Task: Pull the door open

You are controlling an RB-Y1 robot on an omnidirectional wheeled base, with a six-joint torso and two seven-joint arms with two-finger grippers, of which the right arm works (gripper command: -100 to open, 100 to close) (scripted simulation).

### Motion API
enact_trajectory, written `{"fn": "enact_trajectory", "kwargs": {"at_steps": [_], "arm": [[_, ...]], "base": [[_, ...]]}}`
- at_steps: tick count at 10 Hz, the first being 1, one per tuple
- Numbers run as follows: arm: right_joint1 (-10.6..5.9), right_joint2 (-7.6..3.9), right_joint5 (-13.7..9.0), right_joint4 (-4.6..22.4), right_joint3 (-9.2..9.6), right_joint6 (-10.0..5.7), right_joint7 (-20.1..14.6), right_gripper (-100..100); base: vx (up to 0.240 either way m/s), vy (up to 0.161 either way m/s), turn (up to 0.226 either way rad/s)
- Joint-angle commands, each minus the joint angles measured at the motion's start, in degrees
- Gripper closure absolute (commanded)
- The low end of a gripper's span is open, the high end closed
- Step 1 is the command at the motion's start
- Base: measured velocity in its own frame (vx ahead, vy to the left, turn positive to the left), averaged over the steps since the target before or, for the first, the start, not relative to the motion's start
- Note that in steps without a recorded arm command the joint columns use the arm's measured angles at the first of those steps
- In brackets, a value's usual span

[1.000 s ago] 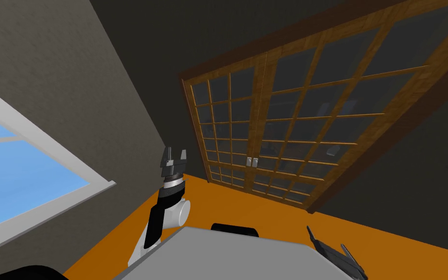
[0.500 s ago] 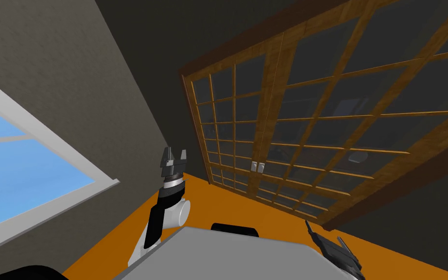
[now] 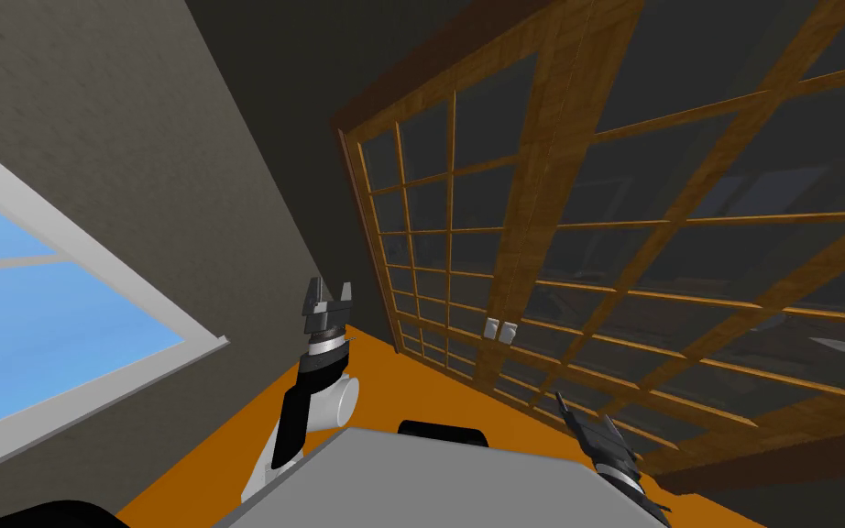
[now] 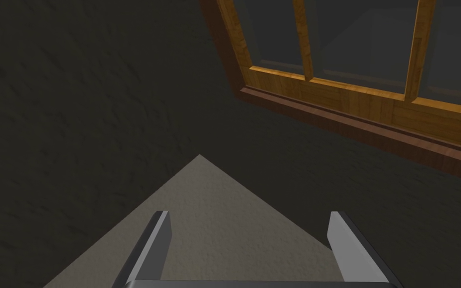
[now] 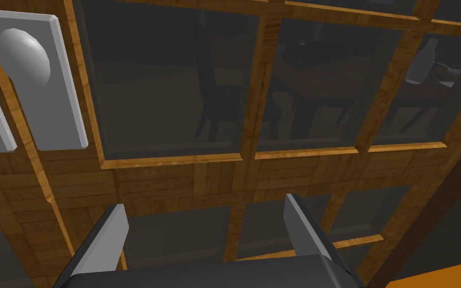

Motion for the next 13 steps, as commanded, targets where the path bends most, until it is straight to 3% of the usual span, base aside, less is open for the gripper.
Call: {"fn": "enact_trajectory", "kwargs": {"at_steps": [1,7,10,11,13], "arm": [[-0.79,-0.16,0.05,-1.48,0.08,0.49,-0.06,-100],[-5.76,1.2,1.03,-4.06,1.34,0.35,-0.32,-100],[-5.79,1.33,1.09,-3.0,1.51,-0.11,-0.79,-100],[-5.79,1.33,1.09,-3.0,1.51,-0.11,-0.79,100],[-5.79,1.33,1.09,-3.0,1.51,-0.11,-0.79,100]], "base": [[0.161,-0.011,0.093],[0.196,0.0,0.11],[0.055,0.007,0.009],[0.0,0.0,0.0],[-0.007,0.003,0.007]]}}
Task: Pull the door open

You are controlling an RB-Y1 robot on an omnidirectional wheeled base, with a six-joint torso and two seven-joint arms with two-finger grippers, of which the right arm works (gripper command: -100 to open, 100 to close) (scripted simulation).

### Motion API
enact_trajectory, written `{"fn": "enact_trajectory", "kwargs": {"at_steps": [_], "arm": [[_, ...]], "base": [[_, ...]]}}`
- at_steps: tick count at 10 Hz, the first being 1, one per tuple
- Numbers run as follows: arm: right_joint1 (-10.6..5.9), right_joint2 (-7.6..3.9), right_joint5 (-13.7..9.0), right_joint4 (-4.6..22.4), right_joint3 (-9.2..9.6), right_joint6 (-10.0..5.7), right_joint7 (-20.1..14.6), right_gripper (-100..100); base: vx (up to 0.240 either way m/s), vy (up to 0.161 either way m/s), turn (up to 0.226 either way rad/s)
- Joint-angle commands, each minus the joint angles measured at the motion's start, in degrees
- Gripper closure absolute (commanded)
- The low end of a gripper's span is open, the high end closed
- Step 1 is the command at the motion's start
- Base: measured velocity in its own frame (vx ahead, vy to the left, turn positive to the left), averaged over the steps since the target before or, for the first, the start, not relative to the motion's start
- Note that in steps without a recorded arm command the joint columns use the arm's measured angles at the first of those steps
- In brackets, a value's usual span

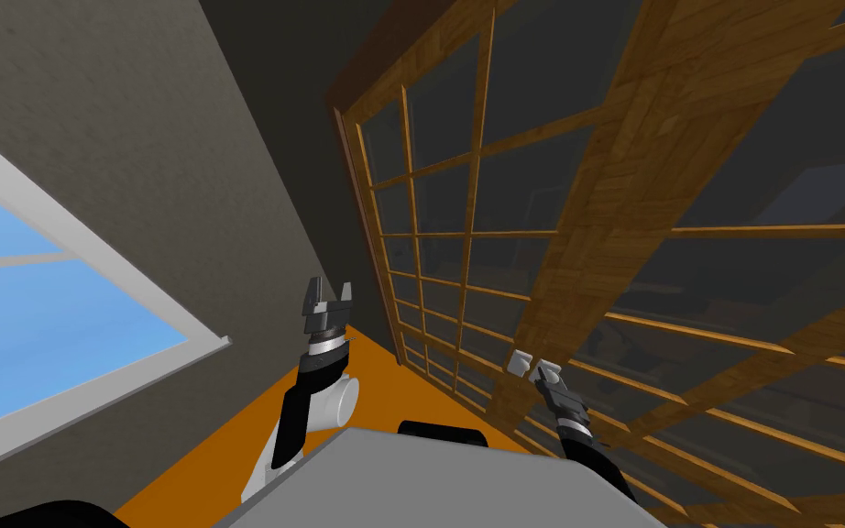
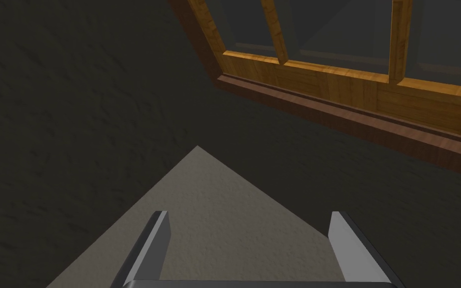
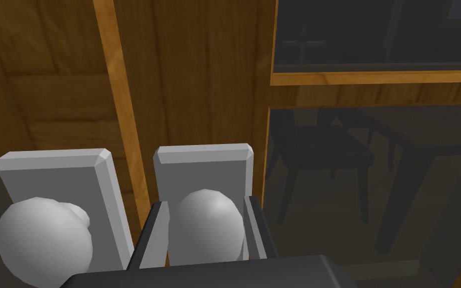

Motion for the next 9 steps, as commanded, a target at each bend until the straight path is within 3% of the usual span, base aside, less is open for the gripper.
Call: {"fn": "enact_trajectory", "kwargs": {"at_steps": [1,3,4,8,9], "arm": [[-0.1,-0.12,-0.04,-0.01,-0.11,-0.01,-0.01,100],[-0.1,-0.12,-0.04,-0.01,-0.11,-0.01,-0.01,100],[1.44,-0.36,-0.26,0.75,-0.4,0.04,0.02,100],[1.83,-0.46,-0.34,0.95,-0.52,0.05,0.03,100],[2.61,-0.66,-0.48,1.36,-0.74,0.08,0.05,100]], "base": [[0.0,0.0,0.0],[0.0,0.0,0.0],[-0.1,-0.008,-0.055],[-0.096,0.014,-0.018],[-0.054,-0.022,-0.058]]}}
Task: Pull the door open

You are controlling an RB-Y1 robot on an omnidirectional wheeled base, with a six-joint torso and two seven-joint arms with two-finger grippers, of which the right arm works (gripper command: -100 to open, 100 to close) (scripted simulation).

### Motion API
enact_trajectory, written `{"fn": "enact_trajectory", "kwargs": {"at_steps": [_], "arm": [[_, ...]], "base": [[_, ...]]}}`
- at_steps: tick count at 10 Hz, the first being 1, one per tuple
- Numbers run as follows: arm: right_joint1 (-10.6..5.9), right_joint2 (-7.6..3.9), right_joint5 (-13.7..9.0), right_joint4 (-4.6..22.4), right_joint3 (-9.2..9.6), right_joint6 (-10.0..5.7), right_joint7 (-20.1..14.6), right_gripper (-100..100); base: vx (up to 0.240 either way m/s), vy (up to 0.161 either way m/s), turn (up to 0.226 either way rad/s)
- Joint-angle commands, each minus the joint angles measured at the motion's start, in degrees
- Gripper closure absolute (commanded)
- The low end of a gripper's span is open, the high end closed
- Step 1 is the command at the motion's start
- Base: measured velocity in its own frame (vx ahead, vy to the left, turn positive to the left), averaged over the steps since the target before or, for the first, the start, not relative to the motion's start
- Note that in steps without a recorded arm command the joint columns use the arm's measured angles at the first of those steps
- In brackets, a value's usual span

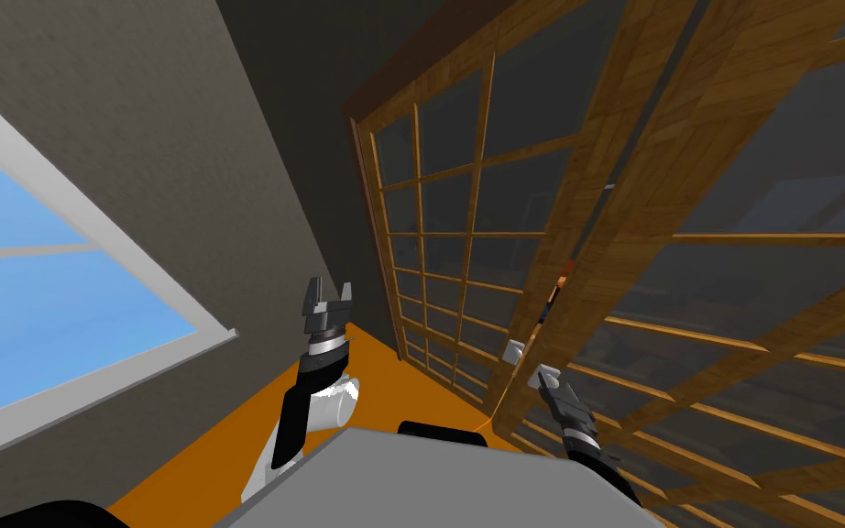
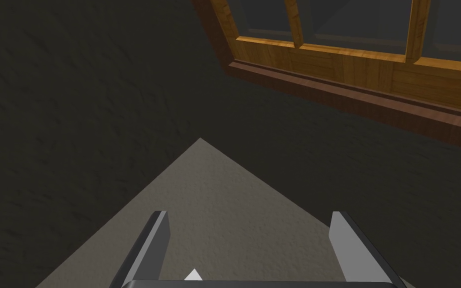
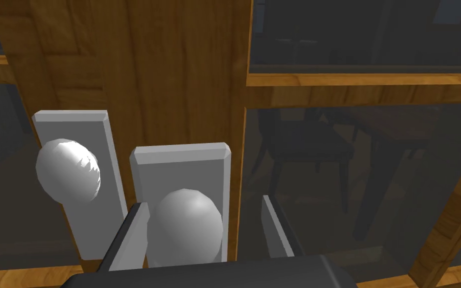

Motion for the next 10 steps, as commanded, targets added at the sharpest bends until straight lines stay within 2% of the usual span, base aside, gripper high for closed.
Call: {"fn": "enact_trajectory", "kwargs": {"at_steps": [1,10], "arm": [[1.05,-0.88,-0.47,1.72,-0.73,0.01,-0.3,100],[2.18,-1.15,-0.67,2.28,-1.07,0.05,-0.26,100]], "base": [[-0.085,-0.022,-0.073],[-0.041,0.006,-0.006]]}}
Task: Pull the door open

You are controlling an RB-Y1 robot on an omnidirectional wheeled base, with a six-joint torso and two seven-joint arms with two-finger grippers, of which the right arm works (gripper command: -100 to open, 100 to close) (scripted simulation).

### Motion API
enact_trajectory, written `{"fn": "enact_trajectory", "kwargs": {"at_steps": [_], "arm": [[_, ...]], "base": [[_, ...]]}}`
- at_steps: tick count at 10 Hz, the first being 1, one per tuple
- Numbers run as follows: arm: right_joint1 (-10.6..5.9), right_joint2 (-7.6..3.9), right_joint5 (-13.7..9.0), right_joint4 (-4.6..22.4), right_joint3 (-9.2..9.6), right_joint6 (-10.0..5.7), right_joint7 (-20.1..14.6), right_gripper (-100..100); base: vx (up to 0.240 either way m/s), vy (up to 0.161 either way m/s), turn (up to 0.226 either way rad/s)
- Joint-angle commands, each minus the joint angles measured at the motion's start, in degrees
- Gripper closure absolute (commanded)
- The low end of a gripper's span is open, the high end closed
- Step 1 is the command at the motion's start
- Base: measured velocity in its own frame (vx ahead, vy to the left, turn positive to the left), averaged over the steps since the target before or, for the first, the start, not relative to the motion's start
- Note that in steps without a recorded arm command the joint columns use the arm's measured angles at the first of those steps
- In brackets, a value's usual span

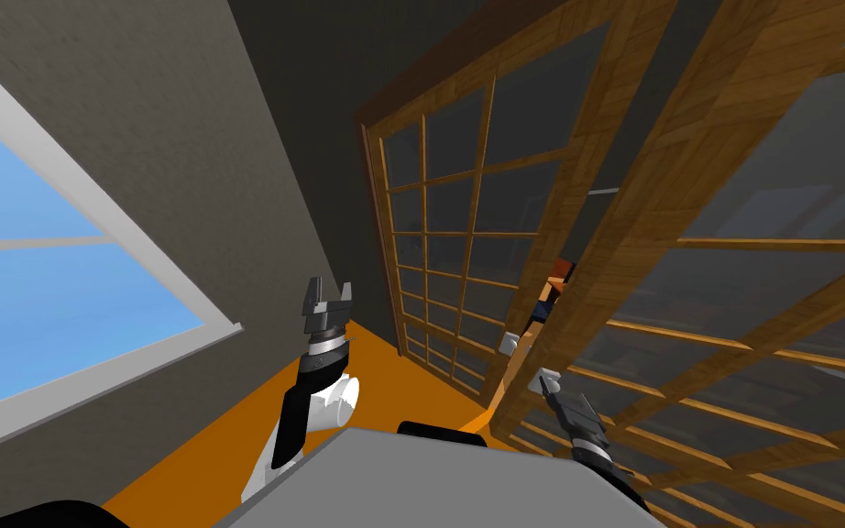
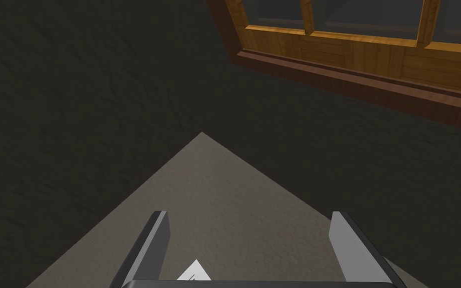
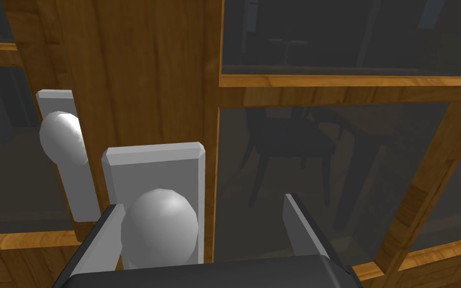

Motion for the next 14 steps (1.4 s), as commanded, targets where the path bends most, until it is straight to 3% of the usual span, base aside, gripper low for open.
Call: {"fn": "enact_trajectory", "kwargs": {"at_steps": [1,11,12,14], "arm": [[1.63,-0.69,-0.75,0.81,-1.12,0.93,0.86,100],[2.35,-0.85,-0.86,1.14,-1.35,0.96,0.89,100],[3.08,-1.01,-0.97,1.47,-1.57,0.99,0.92,100],[3.08,-1.01,-0.97,0.11,-1.57,0.99,0.92,100]], "base": [[-0.018,-0.003,-0.014],[-0.023,0.005,-0.008],[-0.06,-0.008,-0.021],[-0.058,0.005,-0.011]]}}
